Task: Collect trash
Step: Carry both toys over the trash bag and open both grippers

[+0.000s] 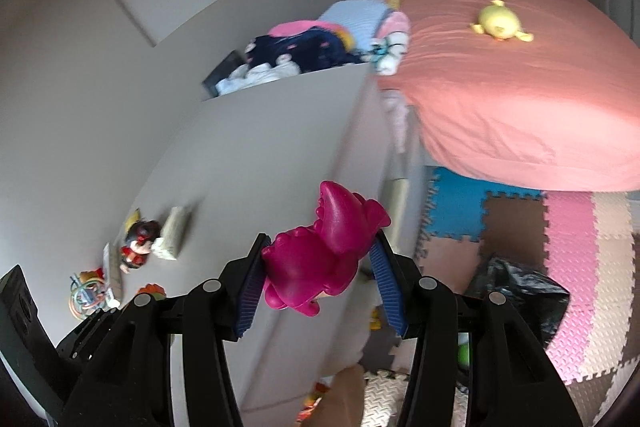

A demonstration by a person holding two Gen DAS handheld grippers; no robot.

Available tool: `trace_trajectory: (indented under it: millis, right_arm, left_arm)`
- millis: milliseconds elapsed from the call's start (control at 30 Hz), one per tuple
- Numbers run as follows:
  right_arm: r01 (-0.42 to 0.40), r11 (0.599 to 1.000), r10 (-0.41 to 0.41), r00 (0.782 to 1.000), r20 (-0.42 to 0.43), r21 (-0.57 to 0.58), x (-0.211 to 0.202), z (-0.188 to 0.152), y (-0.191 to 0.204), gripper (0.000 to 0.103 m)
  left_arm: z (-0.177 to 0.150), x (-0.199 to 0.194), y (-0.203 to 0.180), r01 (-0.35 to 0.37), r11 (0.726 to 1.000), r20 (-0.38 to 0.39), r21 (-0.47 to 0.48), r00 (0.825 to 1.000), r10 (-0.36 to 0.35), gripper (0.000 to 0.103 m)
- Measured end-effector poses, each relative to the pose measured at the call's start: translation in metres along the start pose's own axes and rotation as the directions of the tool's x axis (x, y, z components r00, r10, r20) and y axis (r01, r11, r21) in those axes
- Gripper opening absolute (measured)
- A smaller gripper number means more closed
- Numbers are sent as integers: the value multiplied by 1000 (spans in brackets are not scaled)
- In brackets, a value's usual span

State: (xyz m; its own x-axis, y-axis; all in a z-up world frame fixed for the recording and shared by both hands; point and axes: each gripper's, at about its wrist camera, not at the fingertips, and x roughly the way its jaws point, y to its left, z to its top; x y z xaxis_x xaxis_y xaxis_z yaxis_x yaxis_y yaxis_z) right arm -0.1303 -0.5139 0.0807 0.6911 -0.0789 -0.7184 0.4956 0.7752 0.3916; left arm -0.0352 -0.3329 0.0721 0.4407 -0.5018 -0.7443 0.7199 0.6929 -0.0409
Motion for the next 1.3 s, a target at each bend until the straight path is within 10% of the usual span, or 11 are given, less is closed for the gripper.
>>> trace_trajectory:
  millis: [333,867,933,967,1300]
  right_arm:
    - [130,985,-134,991,27,112,-42,-24,-109,53]
    - [329,904,-320,944,-80,274,-53,-77,-242,53]
    - [382,884,-363,924,-119,269,-48,-77,-250,56]
    - [401,874,-380,916,-129,274,-46,-78,-253,68]
    - [404,862,-389,915,-109,307,-50,-78,-264,72]
  left_arm:
    - [-2,51,-123,144,979,-90,146,987,-132,34]
    - [-64,128,-265,329,899,-331,289,916,-229,34]
    - [-69,135,-272,326,895,-353,305,911,-212,51]
    - [-70,137,-274,297,898,-351,325,919,-177,92]
    - [-67,130,-261,258,920,-307,295,937,-164,97]
